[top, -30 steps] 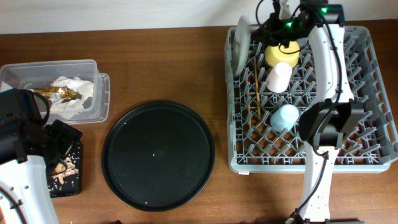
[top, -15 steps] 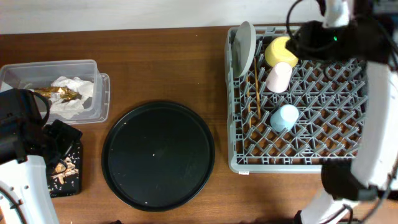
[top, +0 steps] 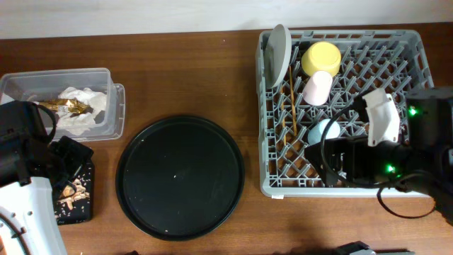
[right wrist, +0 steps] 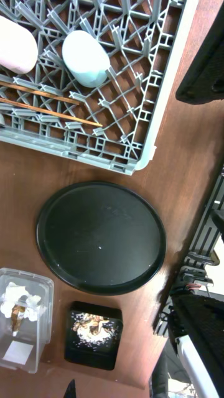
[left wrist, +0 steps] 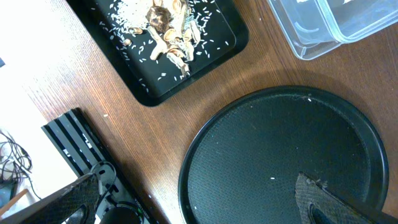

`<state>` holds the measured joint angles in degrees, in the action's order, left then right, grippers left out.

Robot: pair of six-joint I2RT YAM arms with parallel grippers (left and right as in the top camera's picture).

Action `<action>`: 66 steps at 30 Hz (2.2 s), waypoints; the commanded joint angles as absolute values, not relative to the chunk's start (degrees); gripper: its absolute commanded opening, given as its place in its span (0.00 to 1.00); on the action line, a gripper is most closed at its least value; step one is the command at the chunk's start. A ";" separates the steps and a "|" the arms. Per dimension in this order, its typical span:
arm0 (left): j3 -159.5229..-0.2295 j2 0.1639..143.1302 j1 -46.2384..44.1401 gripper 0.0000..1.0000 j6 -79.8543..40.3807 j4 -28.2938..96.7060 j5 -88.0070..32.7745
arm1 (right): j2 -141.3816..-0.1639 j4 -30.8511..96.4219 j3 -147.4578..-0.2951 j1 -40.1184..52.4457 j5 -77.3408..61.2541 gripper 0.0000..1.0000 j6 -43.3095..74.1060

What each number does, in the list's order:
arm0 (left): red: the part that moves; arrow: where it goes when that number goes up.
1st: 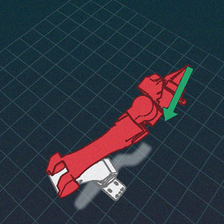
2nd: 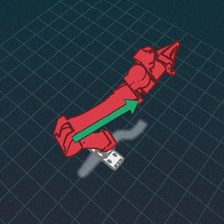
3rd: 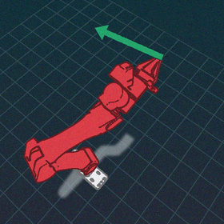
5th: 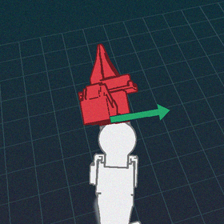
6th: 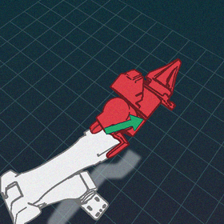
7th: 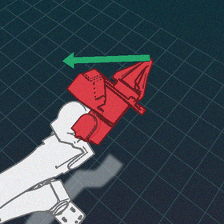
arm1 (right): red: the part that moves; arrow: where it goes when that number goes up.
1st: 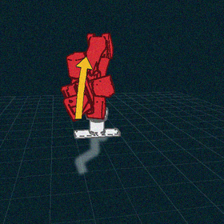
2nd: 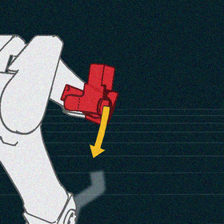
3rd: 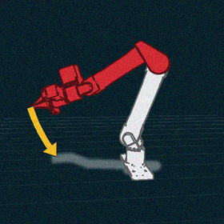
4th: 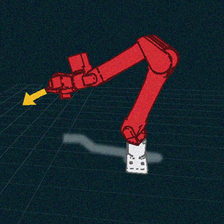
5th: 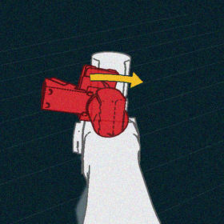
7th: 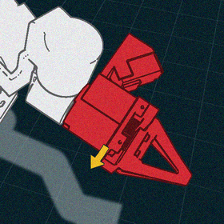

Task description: Sort waste into correct bins and load items into the dishwasher rack

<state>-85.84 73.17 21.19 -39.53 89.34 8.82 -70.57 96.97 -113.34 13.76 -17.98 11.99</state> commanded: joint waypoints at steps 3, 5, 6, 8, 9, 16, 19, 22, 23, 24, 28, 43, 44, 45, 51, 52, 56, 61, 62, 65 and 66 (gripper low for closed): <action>-86.24 72.99 21.54 0.99 -39.86 89.25 8.84 | -72.66 97.32 -113.03 14.24 -17.02 0.98 12.25; -86.24 72.99 21.54 0.99 -39.86 89.25 8.84 | -73.23 97.32 -113.03 14.24 -14.98 0.99 12.21; -86.24 72.99 21.54 0.99 -39.86 89.25 8.84 | -73.12 97.32 -113.03 14.24 -14.06 0.98 11.97; -86.24 72.99 21.54 0.99 -39.86 89.25 8.84 | -72.73 97.32 -113.03 14.24 -12.45 0.98 11.09; -86.24 72.99 21.54 0.99 -39.86 89.25 8.84 | -72.12 97.32 -113.03 14.24 -10.61 0.98 11.09; -86.24 72.99 21.54 0.99 -39.86 89.25 8.84 | -43.68 74.22 -78.48 14.15 -4.62 0.98 10.74; -86.24 72.99 21.54 0.99 -39.86 89.25 8.84 | -24.60 58.06 -58.61 14.11 -3.42 0.98 10.74; -86.24 72.99 21.54 0.99 -39.86 89.25 8.84 | -9.52 45.87 -39.40 10.98 -1.45 0.98 10.81; -86.24 72.99 21.54 0.99 -39.86 89.25 8.84 | -7.31 43.09 -34.89 9.52 -1.48 0.98 11.49; -86.24 72.99 21.54 0.99 -39.86 89.25 8.84 | -5.58 40.05 -30.26 8.08 -1.48 0.98 13.32; -86.24 72.99 21.54 0.99 -39.86 89.25 8.84 | -3.73 27.27 -18.81 7.09 -1.63 0.98 15.90; -86.24 72.99 21.54 0.99 -39.86 89.25 8.84 | -0.19 4.40 -0.32 7.09 3.70 0.98 11.55; -86.24 72.99 21.54 0.99 -39.86 89.25 8.84 | -0.19 4.32 -0.32 7.09 3.70 0.98 7.18; -86.24 72.99 21.54 0.99 -39.86 89.25 8.84 | -0.19 4.34 -0.32 7.09 3.70 0.98 4.12; -86.24 72.99 21.54 0.99 -39.86 89.25 8.84 | -0.19 4.54 -0.32 7.09 0.69 0.98 3.01; -86.24 72.99 21.54 0.99 -39.86 89.25 8.84 | -0.19 4.54 -0.32 7.09 0.69 0.98 3.01; -86.24 72.99 21.54 0.99 -39.86 89.25 8.84 | -0.21 4.51 -0.32 7.09 0.69 0.99 3.01; -86.24 72.99 21.54 0.99 -39.86 89.25 8.84 | -0.21 4.54 -0.32 7.09 0.69 0.98 2.98; -86.24 72.99 21.54 0.99 -39.86 89.25 8.84 | -0.21 4.54 -0.32 7.09 0.69 0.98 3.01; -86.24 72.99 21.54 0.99 -39.83 89.32 8.91 | -0.21 4.54 -0.32 7.09 0.69 0.98 3.01; -86.24 72.99 21.54 0.99 -39.83 89.34 8.88 | -0.21 4.51 -0.32 7.09 0.69 0.98 3.01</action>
